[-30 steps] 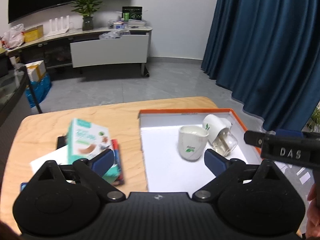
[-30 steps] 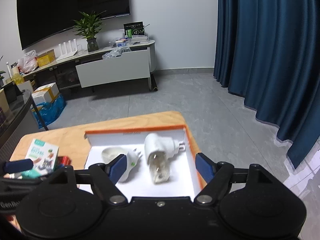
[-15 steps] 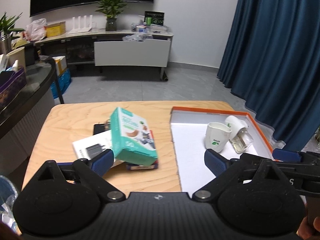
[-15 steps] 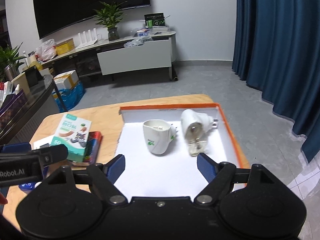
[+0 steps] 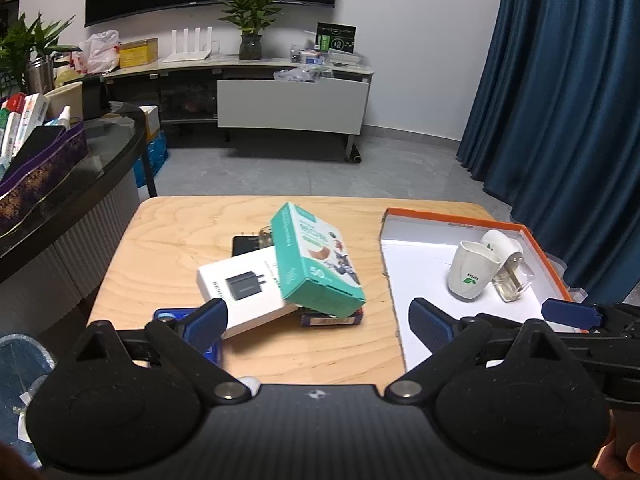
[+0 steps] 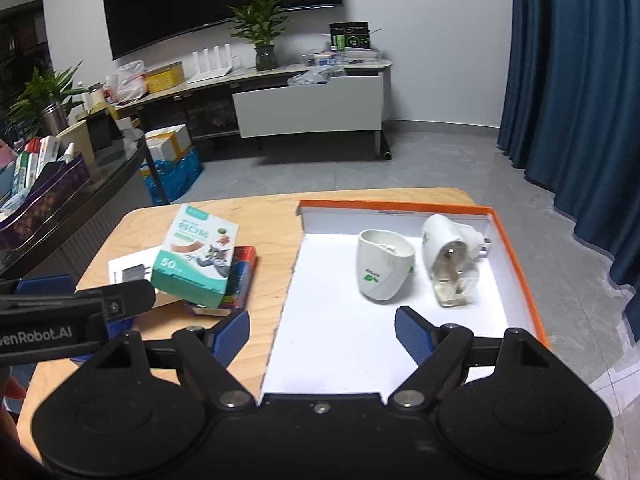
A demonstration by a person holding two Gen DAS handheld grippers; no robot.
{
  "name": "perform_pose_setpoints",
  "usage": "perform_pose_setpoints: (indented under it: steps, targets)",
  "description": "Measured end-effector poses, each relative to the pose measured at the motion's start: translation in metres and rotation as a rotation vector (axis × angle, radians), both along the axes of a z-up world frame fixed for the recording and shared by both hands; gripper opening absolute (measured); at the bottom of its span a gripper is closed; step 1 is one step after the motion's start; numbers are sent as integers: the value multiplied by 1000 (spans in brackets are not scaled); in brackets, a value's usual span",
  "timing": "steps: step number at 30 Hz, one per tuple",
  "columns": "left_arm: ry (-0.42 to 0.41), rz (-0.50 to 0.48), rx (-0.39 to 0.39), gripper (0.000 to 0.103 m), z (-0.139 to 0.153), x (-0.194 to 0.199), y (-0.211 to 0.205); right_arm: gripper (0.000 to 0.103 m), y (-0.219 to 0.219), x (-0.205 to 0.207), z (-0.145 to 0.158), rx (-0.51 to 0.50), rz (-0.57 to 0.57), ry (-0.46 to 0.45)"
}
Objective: Organize rigid objects
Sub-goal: 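Grasp the blue tissue pack with the left tool while the right tool reaches the bronze tube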
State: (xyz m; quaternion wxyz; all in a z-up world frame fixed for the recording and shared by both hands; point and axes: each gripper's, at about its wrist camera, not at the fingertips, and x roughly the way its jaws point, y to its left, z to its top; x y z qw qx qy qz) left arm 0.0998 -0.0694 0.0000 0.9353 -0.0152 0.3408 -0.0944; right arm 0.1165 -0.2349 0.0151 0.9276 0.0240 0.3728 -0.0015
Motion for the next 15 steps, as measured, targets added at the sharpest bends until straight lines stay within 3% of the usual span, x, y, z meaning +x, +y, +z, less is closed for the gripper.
perform_pose_setpoints:
  steps: [15]
  targets:
    - [7,67,2,101,-6,-7,42,95,37,0,-15,0,89,34]
